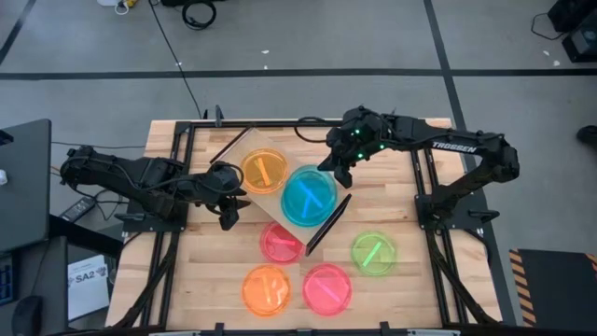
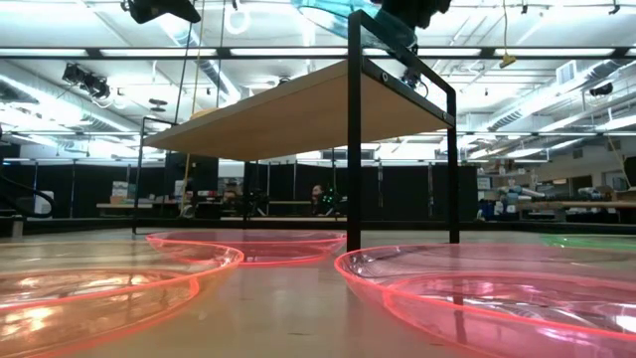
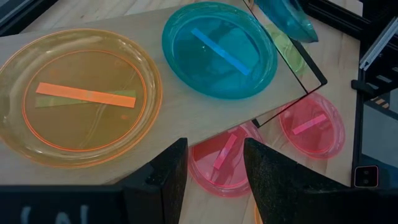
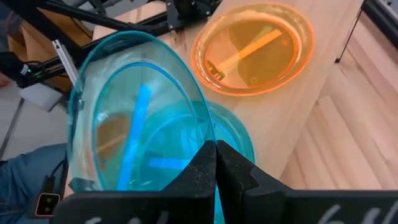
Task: Place and stack plates onto a shelf
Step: Stack the blue plate on top of the blue plate on the shelf
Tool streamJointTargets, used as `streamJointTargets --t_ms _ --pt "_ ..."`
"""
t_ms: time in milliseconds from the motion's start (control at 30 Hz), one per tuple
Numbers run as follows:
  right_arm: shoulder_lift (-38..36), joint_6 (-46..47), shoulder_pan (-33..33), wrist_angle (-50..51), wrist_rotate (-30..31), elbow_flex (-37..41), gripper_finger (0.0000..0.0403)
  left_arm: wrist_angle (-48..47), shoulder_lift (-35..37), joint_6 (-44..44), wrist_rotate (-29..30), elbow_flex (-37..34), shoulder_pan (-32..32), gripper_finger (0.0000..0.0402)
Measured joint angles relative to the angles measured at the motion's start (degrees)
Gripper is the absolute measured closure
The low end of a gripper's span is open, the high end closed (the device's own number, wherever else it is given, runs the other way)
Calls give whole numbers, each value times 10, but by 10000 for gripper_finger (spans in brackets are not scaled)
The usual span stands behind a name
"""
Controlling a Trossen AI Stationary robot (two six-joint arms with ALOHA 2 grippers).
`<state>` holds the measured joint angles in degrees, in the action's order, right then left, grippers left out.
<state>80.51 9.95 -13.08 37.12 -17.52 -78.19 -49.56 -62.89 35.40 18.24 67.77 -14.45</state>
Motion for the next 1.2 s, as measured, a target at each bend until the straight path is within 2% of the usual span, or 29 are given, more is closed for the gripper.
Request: streamJointTargets --t_ms 700,1200 --pt "0 28 0 -118 -1 106 394 0 0 0 0 0 0 237" --pt "0 34 -2 -131 15 135 394 0 0 0 0 0 0 237"
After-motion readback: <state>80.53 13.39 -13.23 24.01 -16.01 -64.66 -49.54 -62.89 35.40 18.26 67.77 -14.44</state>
